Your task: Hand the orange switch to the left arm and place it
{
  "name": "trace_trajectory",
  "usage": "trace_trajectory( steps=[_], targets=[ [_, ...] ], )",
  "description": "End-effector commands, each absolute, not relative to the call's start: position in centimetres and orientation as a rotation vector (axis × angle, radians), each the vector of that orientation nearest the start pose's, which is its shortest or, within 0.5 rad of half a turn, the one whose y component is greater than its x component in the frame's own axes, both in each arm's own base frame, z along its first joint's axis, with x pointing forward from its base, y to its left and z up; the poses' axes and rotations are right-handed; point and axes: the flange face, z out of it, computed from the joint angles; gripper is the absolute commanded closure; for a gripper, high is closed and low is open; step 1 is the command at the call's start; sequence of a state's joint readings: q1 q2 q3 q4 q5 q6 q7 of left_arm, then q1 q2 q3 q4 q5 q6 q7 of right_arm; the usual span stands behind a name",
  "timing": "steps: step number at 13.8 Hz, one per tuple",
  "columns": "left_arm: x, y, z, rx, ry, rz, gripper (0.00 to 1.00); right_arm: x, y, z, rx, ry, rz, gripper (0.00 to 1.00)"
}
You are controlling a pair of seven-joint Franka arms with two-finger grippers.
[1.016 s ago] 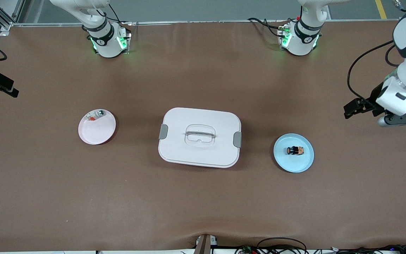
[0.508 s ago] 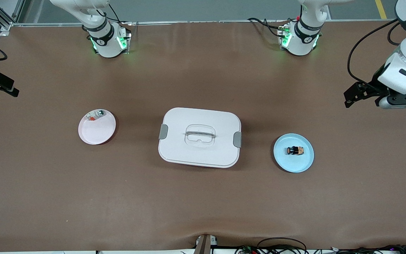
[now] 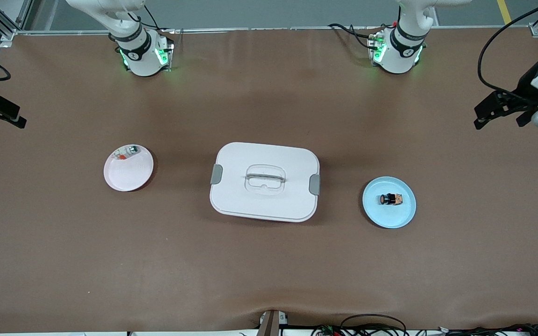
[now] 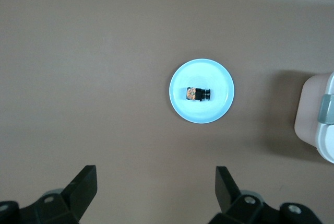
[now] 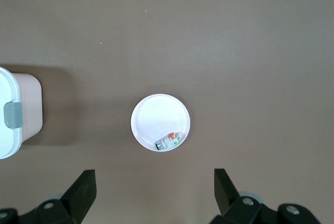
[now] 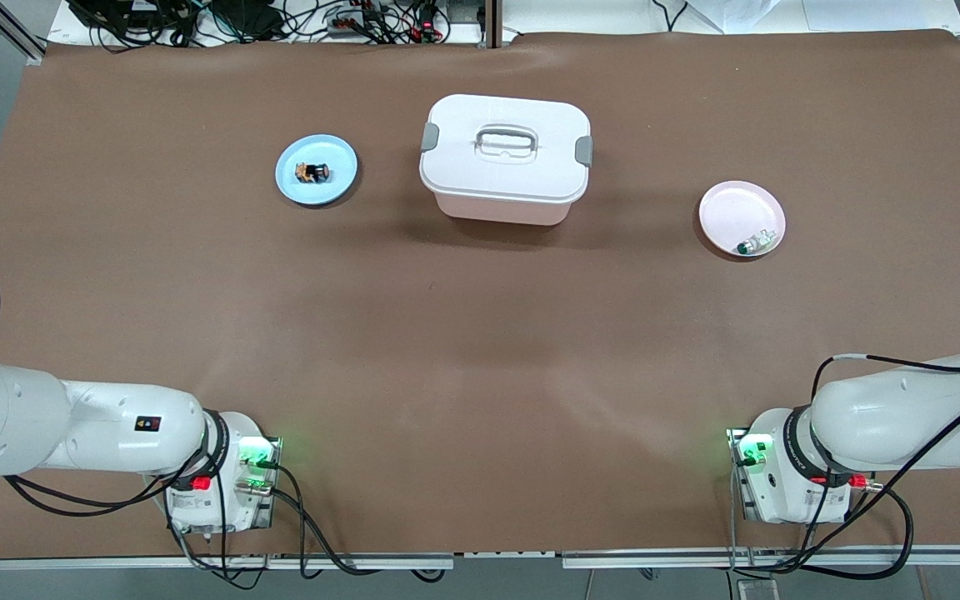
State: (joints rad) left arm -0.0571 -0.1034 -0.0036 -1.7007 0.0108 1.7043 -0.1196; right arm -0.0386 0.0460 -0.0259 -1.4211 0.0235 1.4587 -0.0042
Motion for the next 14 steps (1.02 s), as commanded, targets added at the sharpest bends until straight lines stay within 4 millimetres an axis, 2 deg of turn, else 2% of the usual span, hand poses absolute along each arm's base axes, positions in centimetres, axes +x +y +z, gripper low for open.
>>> trace_trajectory(
  steps=[1, 6, 14],
  targets=[
    [53.4, -3.3, 64.0, -3.162, -0.079, -0.162, 0.00, 54.6, -3.5, 66.3, -3.119, 0.080, 0.008, 0.00],
    [53.5, -3.3, 64.6, -3.163, -0.086, -0.181, 0.00, 54.7, -3.4, 66.2, -3.113, 0.072, 0.012, 0.00],
    [53.2, -3.7, 62.9, -3.146, -0.041, -0.021, 0.00, 54.9, -3.0, 66.2, -3.089, 0.070, -0.003, 0.00]
  ],
)
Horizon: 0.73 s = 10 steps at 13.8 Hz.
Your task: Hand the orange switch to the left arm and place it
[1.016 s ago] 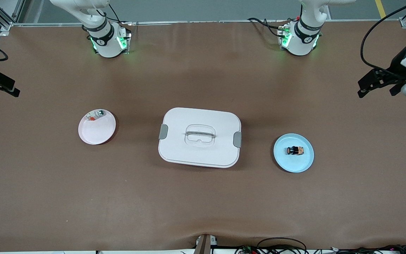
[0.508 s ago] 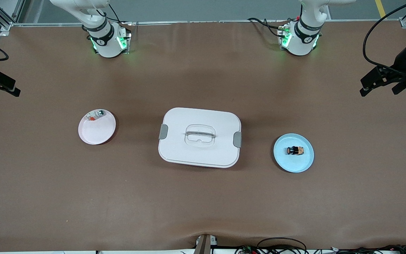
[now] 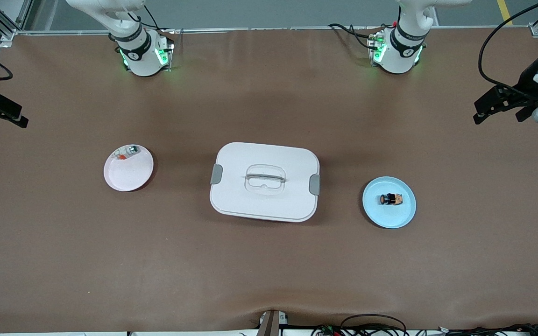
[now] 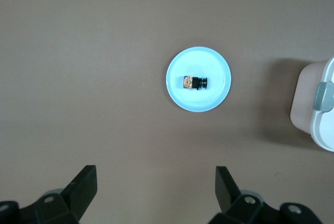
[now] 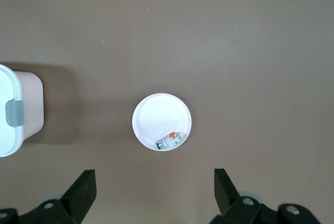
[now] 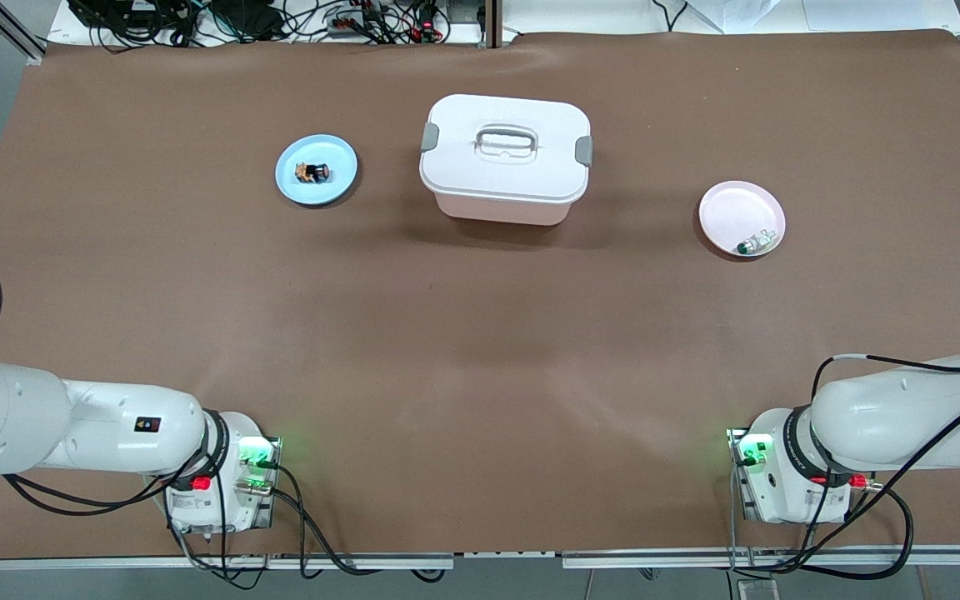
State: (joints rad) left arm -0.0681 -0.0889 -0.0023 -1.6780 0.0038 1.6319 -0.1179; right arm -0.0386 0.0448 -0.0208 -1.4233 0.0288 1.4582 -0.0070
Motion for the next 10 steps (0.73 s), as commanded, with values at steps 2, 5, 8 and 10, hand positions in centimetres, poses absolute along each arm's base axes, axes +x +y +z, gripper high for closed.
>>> trace_trajectory(
  steps=[2, 5, 8, 10],
  targets=[
    [52.8, -3.3, 62.4, -3.147, 0.060, 0.034, 0.00, 54.8, -3.2, 66.2, -3.083, 0.074, -0.004, 0.00],
    [54.0, -3.3, 62.6, -3.155, 0.051, 0.023, 0.00, 54.8, -3.1, 66.2, -3.083, 0.071, 0.001, 0.00],
    [54.9, -3.4, 62.4, -3.154, 0.051, 0.028, 0.00, 54.7, -3.3, 66.3, -3.086, 0.074, 0.001, 0.00],
    [55.0, -3.6, 62.3, -3.154, 0.056, 0.030, 0.00, 54.7, -3.4, 66.3, -3.092, 0.073, 0.001, 0.00]
  ],
)
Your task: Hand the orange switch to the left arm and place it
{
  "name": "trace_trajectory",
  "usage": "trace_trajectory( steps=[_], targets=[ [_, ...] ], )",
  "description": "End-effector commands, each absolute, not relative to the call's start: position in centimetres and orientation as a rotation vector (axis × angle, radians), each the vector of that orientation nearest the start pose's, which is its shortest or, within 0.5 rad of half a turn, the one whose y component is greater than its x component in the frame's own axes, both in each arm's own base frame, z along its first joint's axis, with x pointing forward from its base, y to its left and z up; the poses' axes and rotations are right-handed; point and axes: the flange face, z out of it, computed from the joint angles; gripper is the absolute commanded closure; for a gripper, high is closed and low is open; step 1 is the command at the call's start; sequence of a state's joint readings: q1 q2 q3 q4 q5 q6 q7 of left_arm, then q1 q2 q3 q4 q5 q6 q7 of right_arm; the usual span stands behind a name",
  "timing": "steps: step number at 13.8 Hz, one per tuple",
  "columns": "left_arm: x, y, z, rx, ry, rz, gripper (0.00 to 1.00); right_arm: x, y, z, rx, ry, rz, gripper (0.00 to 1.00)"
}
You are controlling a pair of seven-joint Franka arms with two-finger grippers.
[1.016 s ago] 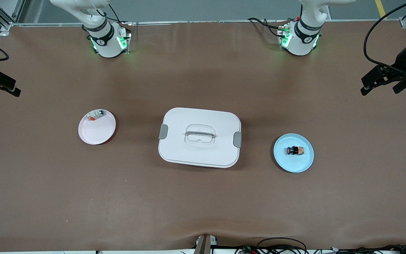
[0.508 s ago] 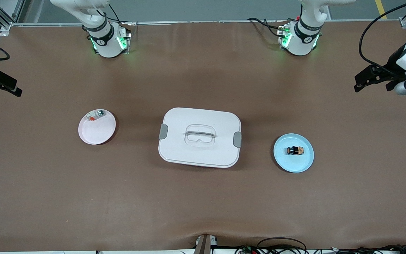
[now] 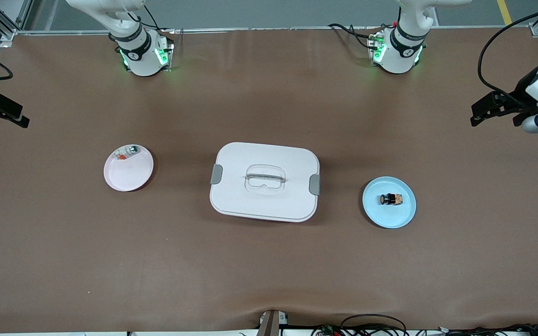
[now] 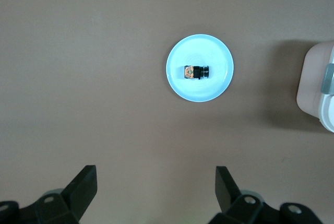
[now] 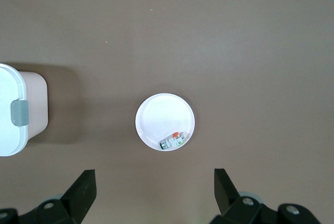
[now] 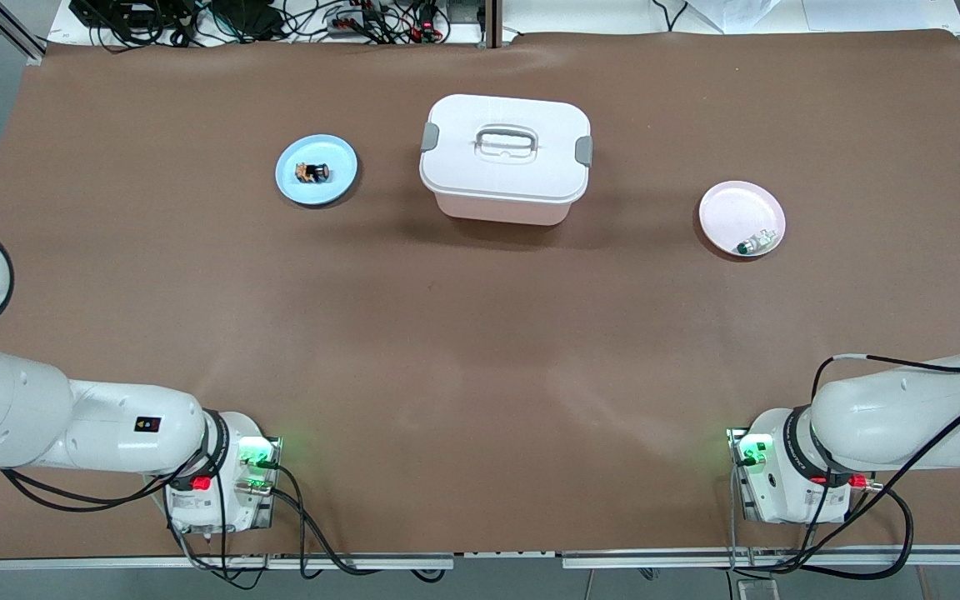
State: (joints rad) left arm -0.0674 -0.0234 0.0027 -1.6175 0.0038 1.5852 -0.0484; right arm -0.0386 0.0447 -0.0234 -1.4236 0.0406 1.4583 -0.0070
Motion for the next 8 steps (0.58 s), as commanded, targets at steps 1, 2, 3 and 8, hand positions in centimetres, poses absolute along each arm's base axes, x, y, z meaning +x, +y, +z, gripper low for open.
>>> trace_trajectory(
  steps=[1, 2, 3, 8],
  targets=[
    [54.97, -3.61, 62.30, -3.154, 0.056, 0.028, 0.00, 54.74, -3.21, 66.26, -3.092, 0.068, 0.001, 0.00],
    [54.97, -3.53, 62.30, -3.154, 0.053, 0.028, 0.00, 54.76, -3.23, 66.27, -3.094, 0.068, -0.001, 0.00],
    [54.95, -3.61, 62.28, -3.154, 0.056, 0.030, 0.00, 54.76, -3.23, 66.27, -3.094, 0.068, -0.001, 0.00],
    [54.96, -3.52, 62.28, -3.154, 0.051, 0.030, 0.00, 54.89, -3.44, 66.32, -3.112, 0.026, -0.019, 0.00]
  ],
)
